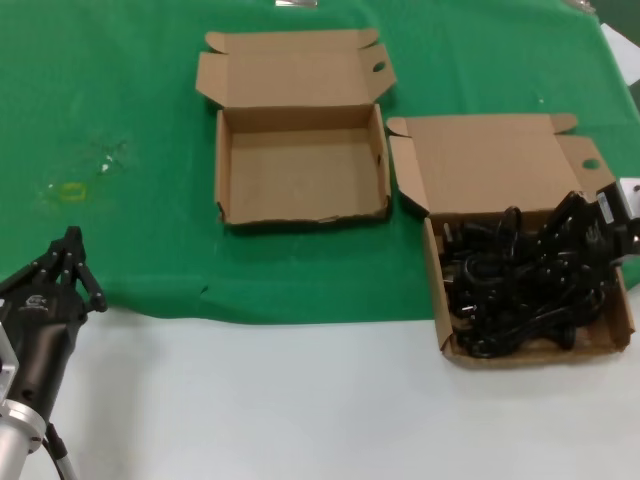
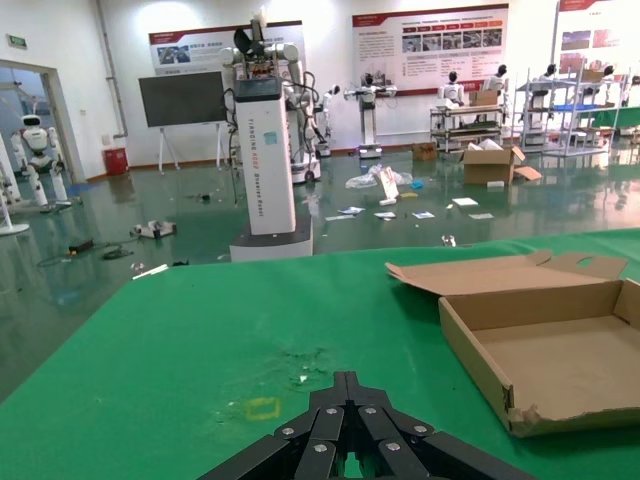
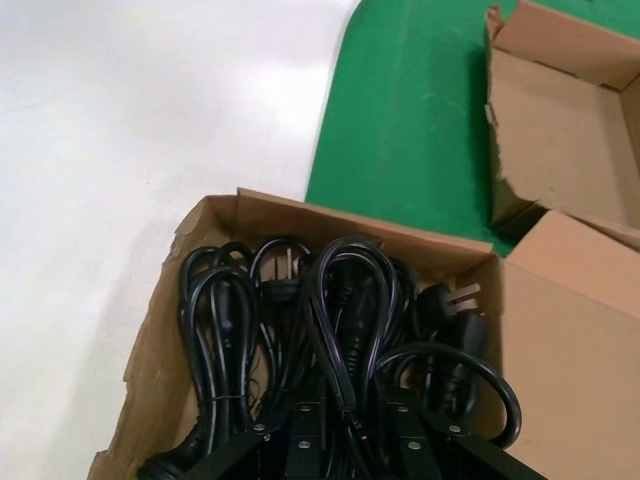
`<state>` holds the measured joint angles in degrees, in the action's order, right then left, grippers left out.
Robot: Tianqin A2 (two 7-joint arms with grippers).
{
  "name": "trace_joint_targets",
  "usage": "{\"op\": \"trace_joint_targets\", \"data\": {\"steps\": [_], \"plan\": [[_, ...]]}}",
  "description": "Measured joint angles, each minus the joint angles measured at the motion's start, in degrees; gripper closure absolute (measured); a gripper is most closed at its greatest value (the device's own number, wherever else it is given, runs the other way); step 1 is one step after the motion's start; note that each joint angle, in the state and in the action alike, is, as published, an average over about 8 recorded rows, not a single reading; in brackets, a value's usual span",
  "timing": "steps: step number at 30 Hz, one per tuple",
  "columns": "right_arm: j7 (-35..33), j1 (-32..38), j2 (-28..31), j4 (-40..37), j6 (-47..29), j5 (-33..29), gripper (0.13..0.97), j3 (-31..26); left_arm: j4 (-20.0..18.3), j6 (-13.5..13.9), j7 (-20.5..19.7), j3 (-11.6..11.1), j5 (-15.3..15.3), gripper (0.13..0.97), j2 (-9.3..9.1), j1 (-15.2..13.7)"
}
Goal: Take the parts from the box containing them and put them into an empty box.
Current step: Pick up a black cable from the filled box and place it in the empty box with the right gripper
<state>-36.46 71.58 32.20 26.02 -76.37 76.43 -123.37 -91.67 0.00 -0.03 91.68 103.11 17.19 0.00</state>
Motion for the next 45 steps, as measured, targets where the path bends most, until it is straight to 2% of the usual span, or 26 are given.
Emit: {"op": "trace_joint_targets", "data": {"steps": [13, 21, 28, 37, 45], "plan": [[9.43, -1.30, 4.16, 12.36, -3.30, 1.68, 0.870, 1.24, 0.00, 0.00, 0.00, 0.00, 0.00, 0.953, 0.00, 0.00], [14.08, -0.01, 4.21, 14.68, -4.94, 3.33, 0.871, 2.19, 0.00, 0.00, 0.00, 0.00, 0.00, 0.953, 0.00, 0.00], [14.82, 1.58, 1.89, 11.96, -4.25, 4.22, 0.872, 2.55, 0.00, 0.00, 0.00, 0.00, 0.00, 0.953, 0.00, 0.00], [12.23, 3.68, -2.96, 5.61, -1.01, 4.65, 0.872, 2.68, 0.00, 0.00, 0.00, 0.00, 0.00, 0.953, 0.00, 0.00], [8.05, 6.87, -8.24, -3.81, 2.06, 5.05, 0.872, 3.11, 0.00, 0.00, 0.00, 0.00, 0.00, 0.953, 0.00, 0.00]]}}
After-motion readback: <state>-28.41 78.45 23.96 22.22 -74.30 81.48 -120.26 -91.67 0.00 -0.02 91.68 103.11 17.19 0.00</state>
